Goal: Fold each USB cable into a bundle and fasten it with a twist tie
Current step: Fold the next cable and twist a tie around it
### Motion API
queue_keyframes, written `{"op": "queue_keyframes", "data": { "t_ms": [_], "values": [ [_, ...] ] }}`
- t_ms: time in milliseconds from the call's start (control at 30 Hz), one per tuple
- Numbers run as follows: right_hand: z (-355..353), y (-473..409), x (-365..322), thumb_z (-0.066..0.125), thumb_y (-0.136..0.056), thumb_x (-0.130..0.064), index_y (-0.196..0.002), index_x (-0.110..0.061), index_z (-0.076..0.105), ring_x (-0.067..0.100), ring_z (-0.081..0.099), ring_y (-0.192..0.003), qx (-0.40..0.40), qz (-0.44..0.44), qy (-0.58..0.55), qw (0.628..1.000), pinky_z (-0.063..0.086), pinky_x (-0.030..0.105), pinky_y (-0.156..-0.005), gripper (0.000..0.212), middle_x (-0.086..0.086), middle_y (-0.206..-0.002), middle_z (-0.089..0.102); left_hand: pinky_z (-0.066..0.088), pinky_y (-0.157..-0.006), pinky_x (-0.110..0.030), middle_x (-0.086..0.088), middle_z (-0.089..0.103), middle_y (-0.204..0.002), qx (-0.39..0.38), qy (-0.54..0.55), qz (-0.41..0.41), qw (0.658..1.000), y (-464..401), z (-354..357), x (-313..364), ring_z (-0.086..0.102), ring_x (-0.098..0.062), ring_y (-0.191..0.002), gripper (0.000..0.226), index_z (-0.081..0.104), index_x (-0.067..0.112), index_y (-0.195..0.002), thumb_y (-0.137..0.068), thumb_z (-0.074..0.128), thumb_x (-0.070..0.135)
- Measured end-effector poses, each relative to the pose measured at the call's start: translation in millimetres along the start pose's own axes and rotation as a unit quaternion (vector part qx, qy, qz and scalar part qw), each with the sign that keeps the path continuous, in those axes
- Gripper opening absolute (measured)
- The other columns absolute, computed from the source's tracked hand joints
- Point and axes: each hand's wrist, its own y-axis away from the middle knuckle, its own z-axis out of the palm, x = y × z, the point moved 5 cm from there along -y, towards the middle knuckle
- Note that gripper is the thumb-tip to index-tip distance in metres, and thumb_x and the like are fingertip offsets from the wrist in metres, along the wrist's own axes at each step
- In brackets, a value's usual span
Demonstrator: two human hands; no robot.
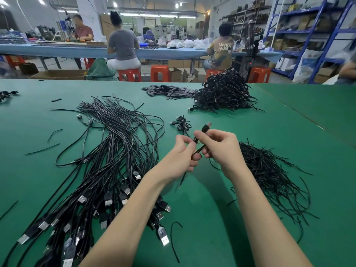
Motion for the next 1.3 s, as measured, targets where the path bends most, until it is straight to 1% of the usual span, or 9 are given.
{"op": "queue_keyframes", "data": {
  "t_ms": [133, 233, 300, 733, 833, 967, 1067, 1200, 1300],
  "values": [
    [-16, -2, 1, 0.078, -0.087, -0.041, -0.094, -0.024, 0.076, 0.01, 0.067, -0.064, -0.014, 0.02, 0.127, 0.992, 0.049, 0.023, -0.057, 0.018, -0.011, -0.087, 0.076, 0.024, -0.042, -0.017, 0.0, 0.045, -0.072, 0.064, 0.129, -0.036, 0.989, 0, -3, -20, 0.034, -0.007, -0.05, 0.013, 0.029, 0.017, -0.094, -0.107, 0.033, 0.015],
    [-34, -4, 5, 0.076, -0.084, -0.045, -0.089, -0.031, 0.077, 0.011, 0.068, -0.088, 0.008, 0.027, 0.424, 0.905, 0.054, 0.029, -0.078, 0.016, -0.013, -0.09, 0.073, 0.026, -0.043, -0.017, -0.001, 0.045, -0.075, 0.129, 0.122, -0.034, 0.983, 3, -14, -31, 0.033, -0.008, -0.052, 0.014, 0.031, 0.017, -0.093, -0.107, 0.034, 0.015],
    [-36, -2, 14, 0.079, -0.081, -0.046, -0.09, -0.03, 0.078, 0.018, 0.068, -0.092, -0.003, 0.08, 0.5, 0.862, 0.056, 0.032, -0.081, 0.018, -0.006, -0.095, 0.074, 0.028, -0.044, -0.016, 0.0, 0.046, -0.074, 0.168, 0.082, -0.017, 0.982, 5, -20, -32, 0.034, -0.006, -0.05, 0.016, 0.032, 0.017, -0.091, -0.106, 0.035, 0.016],
    [-20, 5, 32, 0.059, -0.097, -0.032, -0.109, -0.021, 0.072, 0.03, 0.066, -0.101, -0.009, 0.105, 0.588, 0.802, 0.053, 0.034, -0.082, 0.021, 0.005, -0.109, 0.072, 0.034, -0.057, -0.027, -0.002, 0.052, -0.079, 0.194, -0.038, 0.014, 0.98, 12, -22, -31, 0.044, -0.008, -0.06, 0.016, 0.036, 0.018, -0.091, -0.106, 0.037, 0.023],
    [-14, 2, 22, 0.055, -0.101, -0.033, -0.1, -0.017, 0.071, 0.027, 0.066, -0.093, -0.026, 0.038, 0.525, 0.85, 0.055, 0.036, -0.083, 0.023, 0.003, -0.101, 0.073, 0.032, -0.053, -0.026, -0.001, 0.051, -0.077, 0.192, -0.055, 0.026, 0.98, 10, -24, -29, 0.042, -0.007, -0.055, 0.016, 0.037, 0.021, -0.09, -0.106, 0.039, 0.024],
    [3, 8, -20, 0.062, -0.1, -0.028, -0.09, -0.024, 0.068, 0.009, 0.061, -0.073, -0.077, -0.085, 0.229, 0.967, 0.05, 0.029, -0.075, 0.013, -0.01, -0.081, 0.069, 0.029, -0.05, -0.028, 0.001, 0.051, -0.071, 0.194, -0.06, 0.054, 0.978, 7, -28, -25, 0.036, -0.014, -0.055, 0.021, 0.037, 0.029, -0.083, -0.103, 0.041, 0.024],
    [21, 12, -27, 0.065, -0.098, -0.022, -0.086, -0.021, 0.068, 0.014, 0.066, -0.07, -0.134, -0.098, 0.208, 0.964, 0.054, 0.034, -0.074, 0.013, -0.002, -0.075, 0.071, 0.026, -0.05, -0.029, 0.001, 0.049, -0.067, 0.186, -0.051, 0.072, 0.979, 6, -27, -22, 0.034, -0.015, -0.054, 0.029, 0.038, 0.034, -0.075, -0.103, 0.042, 0.024],
    [30, 12, -17, 0.069, -0.094, -0.019, -0.083, -0.02, 0.071, -0.004, 0.059, -0.061, -0.095, -0.12, 0.318, 0.935, 0.042, 0.009, -0.062, 0.011, -0.009, -0.073, 0.07, 0.027, -0.05, -0.03, 0.002, 0.049, -0.067, 0.172, -0.055, 0.076, 0.981, 8, -25, -20, 0.034, -0.015, -0.054, 0.024, 0.04, 0.036, -0.074, -0.097, 0.042, 0.029],
    [28, 11, -14, 0.07, -0.091, -0.018, -0.08, -0.019, 0.073, -0.007, 0.058, -0.058, -0.072, -0.109, 0.312, 0.941, 0.041, 0.006, -0.06, 0.011, -0.009, -0.071, 0.07, 0.029, -0.051, -0.03, 0.002, 0.05, -0.068, 0.161, -0.072, 0.066, 0.982, 7, -26, -21, 0.036, -0.014, -0.055, 0.026, 0.039, 0.033, -0.077, -0.101, 0.042, 0.025]
  ]
}}
